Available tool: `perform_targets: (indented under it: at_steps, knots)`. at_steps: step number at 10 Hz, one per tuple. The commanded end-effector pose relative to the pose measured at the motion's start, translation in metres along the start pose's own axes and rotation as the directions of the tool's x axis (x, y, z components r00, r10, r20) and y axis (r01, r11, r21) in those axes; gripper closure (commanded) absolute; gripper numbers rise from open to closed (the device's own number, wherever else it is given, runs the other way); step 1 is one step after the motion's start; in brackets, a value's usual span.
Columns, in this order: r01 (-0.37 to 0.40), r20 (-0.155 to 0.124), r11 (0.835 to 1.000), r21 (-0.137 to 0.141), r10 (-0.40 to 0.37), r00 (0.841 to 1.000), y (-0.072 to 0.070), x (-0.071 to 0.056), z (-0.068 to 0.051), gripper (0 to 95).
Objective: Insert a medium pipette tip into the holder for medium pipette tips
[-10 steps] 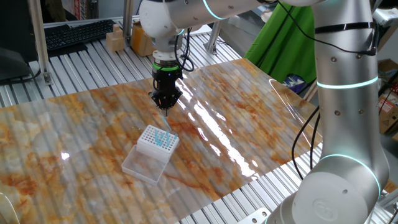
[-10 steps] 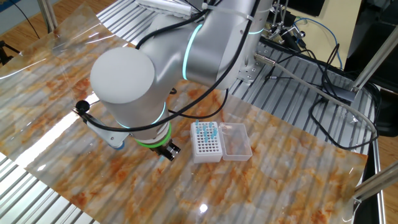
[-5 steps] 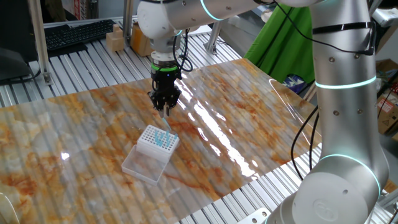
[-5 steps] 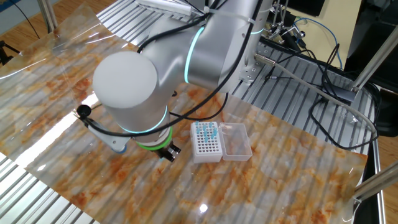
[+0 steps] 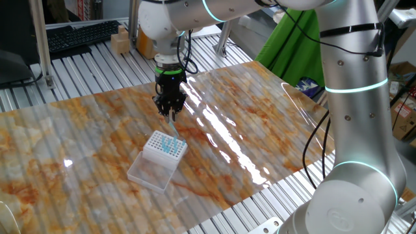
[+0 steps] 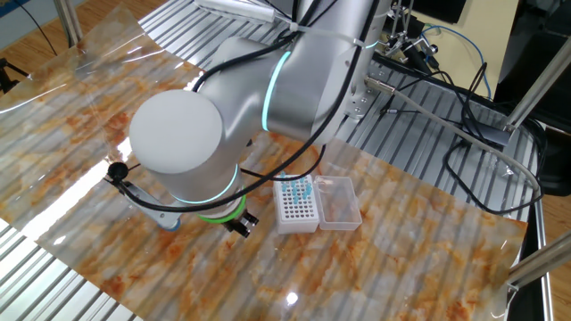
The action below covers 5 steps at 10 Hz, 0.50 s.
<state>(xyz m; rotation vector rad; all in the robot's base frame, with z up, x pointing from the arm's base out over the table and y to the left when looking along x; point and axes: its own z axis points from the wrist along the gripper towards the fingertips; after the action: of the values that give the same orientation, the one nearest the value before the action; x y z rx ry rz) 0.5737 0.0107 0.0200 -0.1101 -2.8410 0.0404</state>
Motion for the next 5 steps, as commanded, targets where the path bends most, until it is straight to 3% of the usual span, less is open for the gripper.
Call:
perform_targets:
  at_steps: [1, 5]
  knots:
    - [0.001, -0.001, 1.0, 0.005, -0.001, 1.0, 0.0003, -0.0011, 0.0009, 76.0]
    - [0.011, -0.019, 1.0, 0.008, -0.011, 1.0, -0.0045, -0.0039, 0.0041, 76.0]
